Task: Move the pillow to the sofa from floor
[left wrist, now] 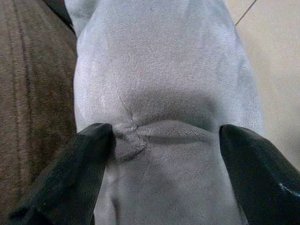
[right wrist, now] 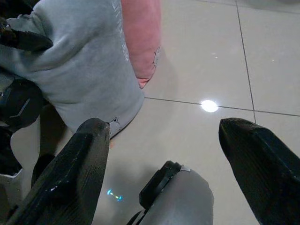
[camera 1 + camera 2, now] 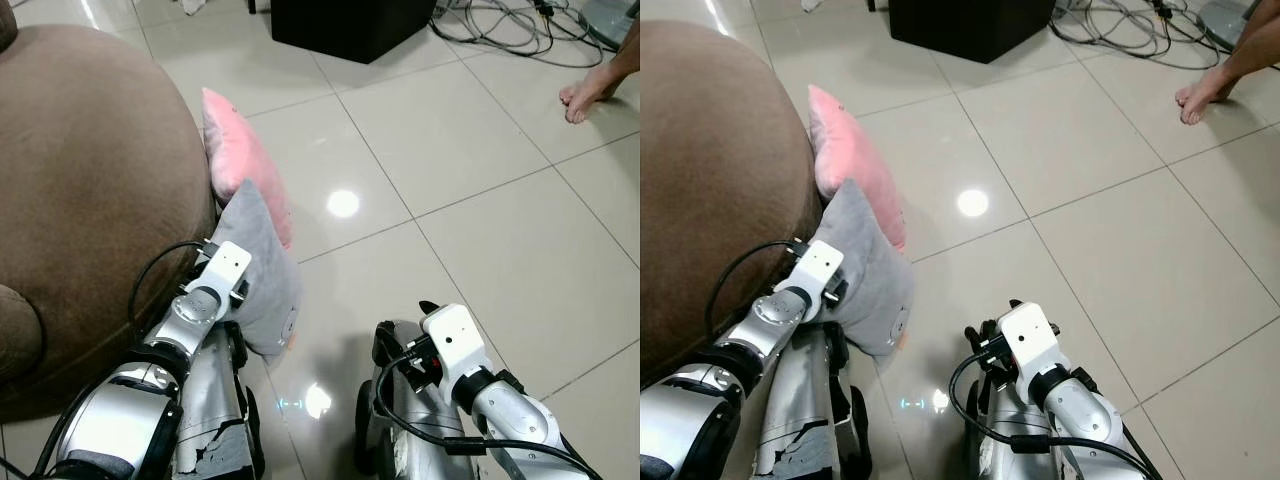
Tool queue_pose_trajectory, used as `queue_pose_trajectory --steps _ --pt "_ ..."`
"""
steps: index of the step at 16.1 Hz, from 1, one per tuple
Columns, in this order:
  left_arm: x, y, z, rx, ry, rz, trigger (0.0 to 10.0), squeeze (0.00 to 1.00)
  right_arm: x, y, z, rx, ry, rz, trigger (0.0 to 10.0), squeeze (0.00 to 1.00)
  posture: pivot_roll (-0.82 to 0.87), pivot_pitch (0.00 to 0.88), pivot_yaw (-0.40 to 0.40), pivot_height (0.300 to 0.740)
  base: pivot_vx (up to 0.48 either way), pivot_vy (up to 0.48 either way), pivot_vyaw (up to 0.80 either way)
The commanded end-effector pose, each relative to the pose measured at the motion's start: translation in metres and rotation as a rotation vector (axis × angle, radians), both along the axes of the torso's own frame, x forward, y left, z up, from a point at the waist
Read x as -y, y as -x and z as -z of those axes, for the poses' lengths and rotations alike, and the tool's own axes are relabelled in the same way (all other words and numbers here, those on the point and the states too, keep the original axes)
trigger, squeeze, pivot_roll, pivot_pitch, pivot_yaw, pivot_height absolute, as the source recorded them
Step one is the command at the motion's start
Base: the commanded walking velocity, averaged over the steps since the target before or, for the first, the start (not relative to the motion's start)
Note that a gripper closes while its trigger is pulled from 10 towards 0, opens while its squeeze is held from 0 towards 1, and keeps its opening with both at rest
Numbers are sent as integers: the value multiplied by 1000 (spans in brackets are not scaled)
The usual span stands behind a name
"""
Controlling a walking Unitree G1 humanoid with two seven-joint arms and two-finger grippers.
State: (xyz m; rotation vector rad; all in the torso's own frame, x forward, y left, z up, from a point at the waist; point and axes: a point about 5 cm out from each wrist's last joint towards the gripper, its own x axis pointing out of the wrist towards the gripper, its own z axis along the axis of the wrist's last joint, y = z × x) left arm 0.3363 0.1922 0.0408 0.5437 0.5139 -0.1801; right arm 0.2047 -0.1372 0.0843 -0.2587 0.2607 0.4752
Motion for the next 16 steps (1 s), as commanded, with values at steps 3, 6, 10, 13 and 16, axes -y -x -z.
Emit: queue_pose_trajectory --steps 3,6,10,13,16 --pt "1 11 15 -81 8 9 0 0 2 3 1 -18 4 -4 10000 0 -48 322 -88 535 0 0 0" --pt "2 11 15 -83 23 14 0 0 3 2 0 -18 8 -6 10000 0 -50 317 -91 535 0 0 0" --pt "6 10 14 -82 49 19 0 0 6 1 -1 -14 10 -2 10000 0 -49 313 -93 535 0 0 0" --pt "7 10 14 -88 68 26 0 0 6 0 0 -13 9 -2 10000 0 -45 306 -93 535 0 0 0" --pt "8 10 14 -84 89 27 0 0 7 1 1 -11 8 7 10000 0 -38 291 -87 535 0 0 0"
